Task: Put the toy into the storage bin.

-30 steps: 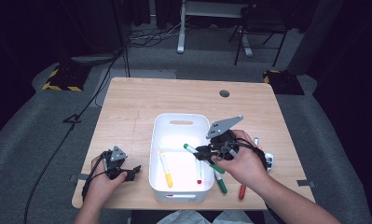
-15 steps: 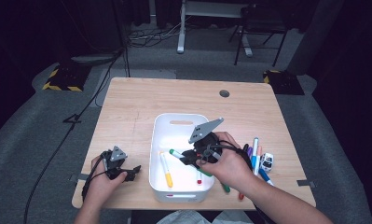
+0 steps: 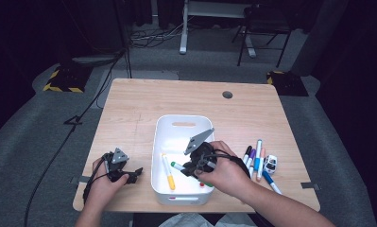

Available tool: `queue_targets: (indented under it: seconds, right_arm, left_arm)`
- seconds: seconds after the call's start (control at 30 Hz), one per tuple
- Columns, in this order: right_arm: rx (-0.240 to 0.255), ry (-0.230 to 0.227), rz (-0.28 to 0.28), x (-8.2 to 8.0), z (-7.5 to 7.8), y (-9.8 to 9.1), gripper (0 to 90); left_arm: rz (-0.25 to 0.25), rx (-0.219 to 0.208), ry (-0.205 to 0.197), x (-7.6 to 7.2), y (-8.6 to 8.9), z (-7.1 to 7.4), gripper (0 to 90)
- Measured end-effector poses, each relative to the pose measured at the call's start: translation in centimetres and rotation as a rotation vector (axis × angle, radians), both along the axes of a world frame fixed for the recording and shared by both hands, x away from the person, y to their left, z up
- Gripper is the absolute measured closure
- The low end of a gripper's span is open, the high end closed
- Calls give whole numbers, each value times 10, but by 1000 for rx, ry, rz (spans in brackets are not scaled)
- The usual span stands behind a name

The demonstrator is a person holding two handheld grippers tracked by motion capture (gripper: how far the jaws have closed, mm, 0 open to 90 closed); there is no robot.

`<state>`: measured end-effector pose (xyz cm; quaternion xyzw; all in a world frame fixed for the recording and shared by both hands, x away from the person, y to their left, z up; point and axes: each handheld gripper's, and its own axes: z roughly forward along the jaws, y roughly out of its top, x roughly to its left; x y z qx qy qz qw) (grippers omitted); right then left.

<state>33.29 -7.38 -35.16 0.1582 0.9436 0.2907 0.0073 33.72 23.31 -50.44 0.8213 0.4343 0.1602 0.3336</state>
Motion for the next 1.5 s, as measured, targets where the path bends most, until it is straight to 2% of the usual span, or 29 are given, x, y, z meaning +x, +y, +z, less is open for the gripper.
queue_targets:
  seconds: [0.03, 0.43, 0.67, 0.7, 0.73, 0.8, 0.9, 0.97, 1.0, 1.1, 1.2, 1.5]
  right_arm:
    - [-18, 17, -15, -2, -1, 1, 769]
    - [-85, 76, 4, -4, -22, 12, 769]
    - [-98, 95, 16, -3, -28, 15, 767]
    - [-86, 123, 8, -1, -30, 15, 723]
    - [-65, 130, -4, 0, -31, 14, 682]
    - [-49, 120, -16, 1, -29, 12, 654]
    - [-1, 106, -24, 2, -22, 7, 580]
    - [20, 77, -22, 1, -16, 3, 549]
    - [47, 45, -1, 4, -14, 1, 542]
    - [60, 33, -32, 3, -4, -8, 535]
    - [94, 7, -51, 5, 5, -20, 536]
    - [101, -24, -126, 13, 17, -55, 539]
  left_arm:
    - [0, 0, 0, 0, 0, 0, 160]
    - [0, 0, -1, 0, 0, 0, 161]
    - [0, 0, -1, 0, 0, 0, 161]
    - [-1, 0, 0, 0, 0, 0, 161]
    - [-1, 0, 0, 0, 0, 0, 161]
    - [-1, 0, -1, 0, 0, 0, 161]
    - [-1, 0, 0, 0, 0, 0, 161]
    - [-1, 0, 0, 0, 0, 0, 161]
    - [-2, 0, 0, 0, 0, 0, 161]
    - [-3, 1, 0, 0, 0, 0, 161]
    - [-3, 2, 0, 0, 0, 0, 161]
    - [-2, 1, 0, 0, 0, 0, 161]
